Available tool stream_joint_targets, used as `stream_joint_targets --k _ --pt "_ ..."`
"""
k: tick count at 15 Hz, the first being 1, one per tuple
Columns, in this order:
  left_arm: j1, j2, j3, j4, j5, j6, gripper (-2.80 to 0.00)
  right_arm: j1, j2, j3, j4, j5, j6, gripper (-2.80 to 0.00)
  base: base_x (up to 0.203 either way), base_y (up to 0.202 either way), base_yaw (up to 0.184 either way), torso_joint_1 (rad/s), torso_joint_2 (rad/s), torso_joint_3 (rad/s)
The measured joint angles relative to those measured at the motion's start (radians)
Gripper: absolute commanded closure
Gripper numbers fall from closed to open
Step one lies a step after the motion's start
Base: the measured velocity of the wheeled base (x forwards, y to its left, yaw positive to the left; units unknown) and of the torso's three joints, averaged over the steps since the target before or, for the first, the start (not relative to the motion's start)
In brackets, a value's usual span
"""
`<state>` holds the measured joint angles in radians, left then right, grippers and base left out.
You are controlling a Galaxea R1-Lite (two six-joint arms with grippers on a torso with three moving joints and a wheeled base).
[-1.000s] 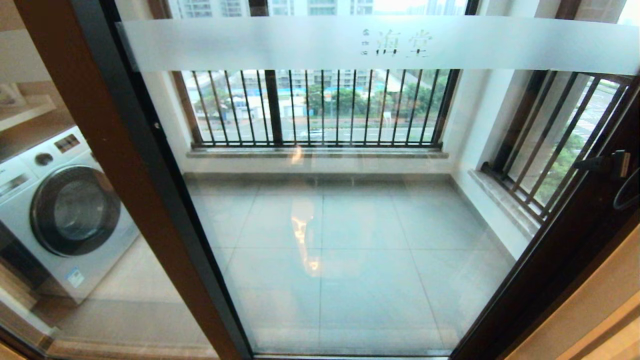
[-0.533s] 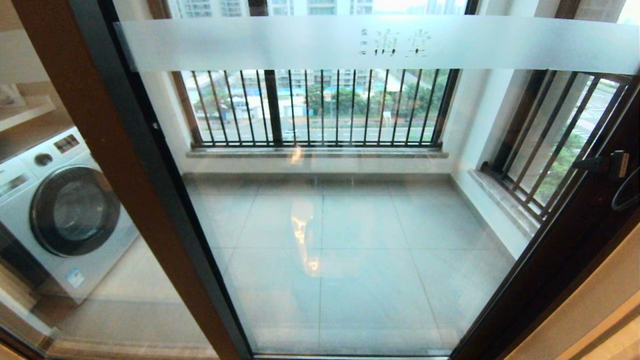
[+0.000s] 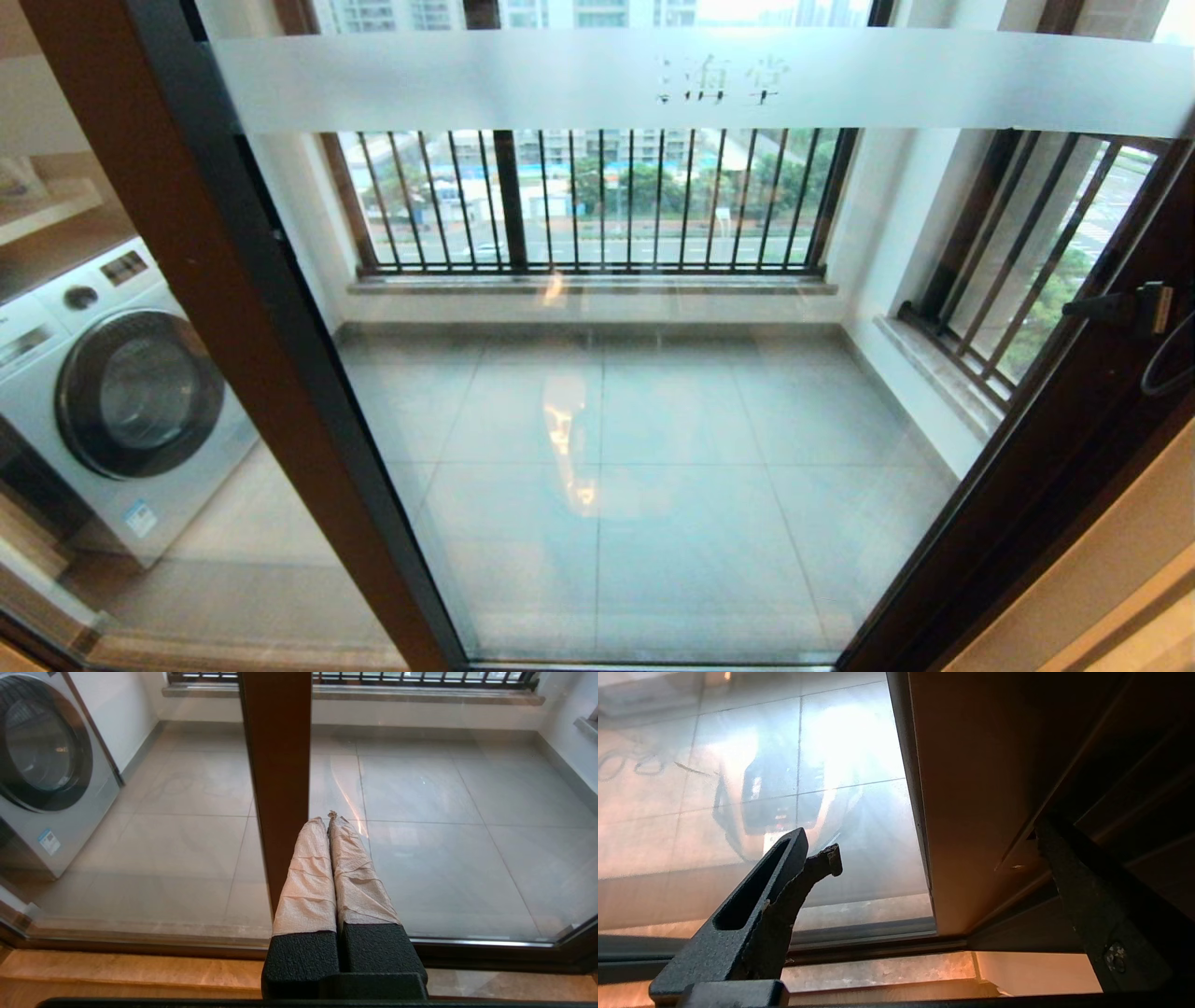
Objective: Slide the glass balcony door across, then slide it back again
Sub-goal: Open the slid door
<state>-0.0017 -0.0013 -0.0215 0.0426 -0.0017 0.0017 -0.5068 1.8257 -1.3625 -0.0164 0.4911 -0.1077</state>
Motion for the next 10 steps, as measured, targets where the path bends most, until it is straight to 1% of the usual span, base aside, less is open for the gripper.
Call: stream_joint_targets --k 10 --pt "0.0 0.0 0.0 0.001 0.0 0.0 0.0 0.049 -0.05 0.066 0.001 0.005 -0.006 -2.8 0.0 0.0 0.0 0.0 0.0 0.0"
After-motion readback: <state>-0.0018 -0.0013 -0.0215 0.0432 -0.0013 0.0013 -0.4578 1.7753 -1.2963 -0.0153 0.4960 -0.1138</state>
